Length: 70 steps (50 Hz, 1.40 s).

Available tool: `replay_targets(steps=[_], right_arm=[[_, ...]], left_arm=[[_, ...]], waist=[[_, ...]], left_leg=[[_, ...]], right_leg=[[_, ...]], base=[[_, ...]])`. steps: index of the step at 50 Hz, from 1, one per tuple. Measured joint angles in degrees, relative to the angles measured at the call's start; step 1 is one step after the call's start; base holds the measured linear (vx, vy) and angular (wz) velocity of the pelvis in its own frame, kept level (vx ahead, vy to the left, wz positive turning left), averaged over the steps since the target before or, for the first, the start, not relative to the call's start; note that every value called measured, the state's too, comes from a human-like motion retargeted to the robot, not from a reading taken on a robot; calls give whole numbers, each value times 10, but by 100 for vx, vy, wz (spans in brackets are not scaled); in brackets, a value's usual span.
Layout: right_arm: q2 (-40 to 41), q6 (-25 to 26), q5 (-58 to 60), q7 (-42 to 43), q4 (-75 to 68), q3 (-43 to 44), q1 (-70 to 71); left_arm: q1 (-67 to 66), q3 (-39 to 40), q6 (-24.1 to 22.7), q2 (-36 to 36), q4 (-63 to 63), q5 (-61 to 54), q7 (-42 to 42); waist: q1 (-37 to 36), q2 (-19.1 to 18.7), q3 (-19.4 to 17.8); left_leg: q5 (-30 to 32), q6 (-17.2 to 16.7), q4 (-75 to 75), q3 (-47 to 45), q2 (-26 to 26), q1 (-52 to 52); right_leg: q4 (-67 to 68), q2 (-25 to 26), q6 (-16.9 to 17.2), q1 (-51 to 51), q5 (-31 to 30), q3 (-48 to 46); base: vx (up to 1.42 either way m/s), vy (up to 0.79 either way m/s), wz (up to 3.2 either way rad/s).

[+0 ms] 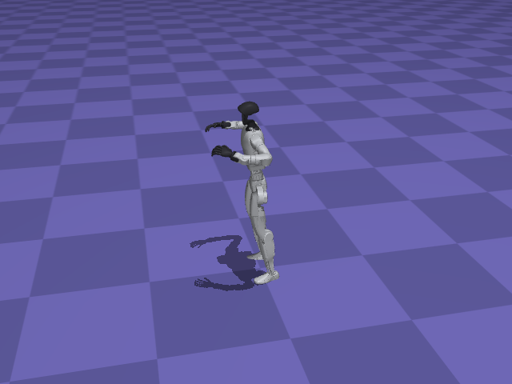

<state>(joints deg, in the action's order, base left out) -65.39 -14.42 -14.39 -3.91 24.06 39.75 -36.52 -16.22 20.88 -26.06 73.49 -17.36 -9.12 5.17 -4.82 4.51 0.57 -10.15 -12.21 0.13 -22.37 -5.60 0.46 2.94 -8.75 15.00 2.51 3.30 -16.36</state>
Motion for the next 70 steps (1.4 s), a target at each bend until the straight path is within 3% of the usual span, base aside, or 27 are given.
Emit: replay_targets(steps=[5,10,11,17,22,25,29,32,35,40,43,49,55,58,62,66,70], right_arm=[[98,1,38,-51,19,-157,16],[196,-55,130,-15,-49,-302,50],[218,-40,143,-10,-81,-334,66],[345,23,208,55,-392,-528,205],[451,76,212,108,-722,-626,336],[487,99,189,113,-832,-631,374],[491,93,162,123,-836,-622,375],[482,74,148,129,-796,-619,362],[477,70,139,129,-781,-618,361],[489,99,135,128,-803,-599,374],[499,107,117,144,-821,-588,385],[509,113,85,164,-842,-581,390],[499,138,88,179,-847,-583,384],[492,147,73,190,-837,-585,389],[485,146,53,208,-812,-588,391],[485,137,54,207,-786,-591,400],[489,133,64,187,-766,-597,416]], left_arm=[[68,-69,-4,-122,-25,30,19],[178,-108,-35,-260,-59,112,140],[206,-118,-27,-289,-66,121,159],[351,-188,16,-443,-78,201,267],[377,-255,51,-498,-12,249,305],[346,-300,56,-491,62,235,265],[291,-361,46,-470,215,194,177],[265,-399,52,-473,391,167,122],[249,-422,92,-501,600,126,75],[221,-360,178,-564,880,25,41],[186,-305,184,-577,926,-33,58],[140,-219,166,-563,898,-154,47],[219,-129,180,-478,839,-218,96],[277,-108,154,-434,728,-271,149],[342,-118,84,-390,505,-292,223],[431,-146,25,-352,273,-198,277],[564,-191,16,-329,95,-54,304]], waist=[[-12,8,-8],[-22,17,-9],[-22,20,-9],[-21,33,-6],[-21,32,-6],[-23,28,-10],[-23,23,-17],[-18,19,-21],[-8,17,-24],[5,20,-37],[10,23,-55],[5,23,-86],[-12,16,-87],[-21,16,-83],[-35,19,-68],[-45,24,-51],[-49,26,-36]], left_leg=[[-5,5,2,2,5,2],[-7,4,2,8,8,2],[-8,6,2,11,11,3],[-11,15,1,22,23,11],[-13,22,2,22,24,16],[-14,27,3,20,26,18],[-13,28,2,15,27,17],[-9,25,-1,8,26,13],[-5,24,-5,0,29,11],[-1,26,-13,-16,34,10],[2,28,-18,-26,33,9],[12,26,-31,-33,20,7],[28,23,-48,-13,11,5],[33,21,-49,1,9,2],[38,21,-50,12,5,1],[41,23,-48,13,-1,1],[42,26,-38,11,-11,-5]], right_leg=[[2,-6,0,-3,4,0],[5,-11,0,-6,9,-6],[6,-14,0,-8,10,-8],[11,-28,-2,-20,14,-14],[12,-28,-5,-24,12,-11],[12,-30,-3,-25,9,-7],[10,-28,0,-20,4,-1],[9,-25,0,-11,2,4],[10,-26,0,-2,1,11],[13,-31,0,14,0,26],[18,-32,-3,26,-1,34],[38,-29,-14,46,2,39],[68,-44,-20,54,13,26],[81,-57,-21,52,19,18],[86,-70,-25,44,23,14],[78,-72,-27,36,22,14],[62,-67,-26,29,16,12]], base=[[0,0,0],[0,0,0],[0,5,19],[0,4,13],[0,0,0],[0,0,0],[-1,0,-5],[-5,3,-20],[-6,5,-24],[-7,8,-32],[-9,7,-33],[-9,2,-14],[-6,-4,30],[-3,-10,43],[-2,-16,27],[-3,-22,5],[-5,-26,-5]])
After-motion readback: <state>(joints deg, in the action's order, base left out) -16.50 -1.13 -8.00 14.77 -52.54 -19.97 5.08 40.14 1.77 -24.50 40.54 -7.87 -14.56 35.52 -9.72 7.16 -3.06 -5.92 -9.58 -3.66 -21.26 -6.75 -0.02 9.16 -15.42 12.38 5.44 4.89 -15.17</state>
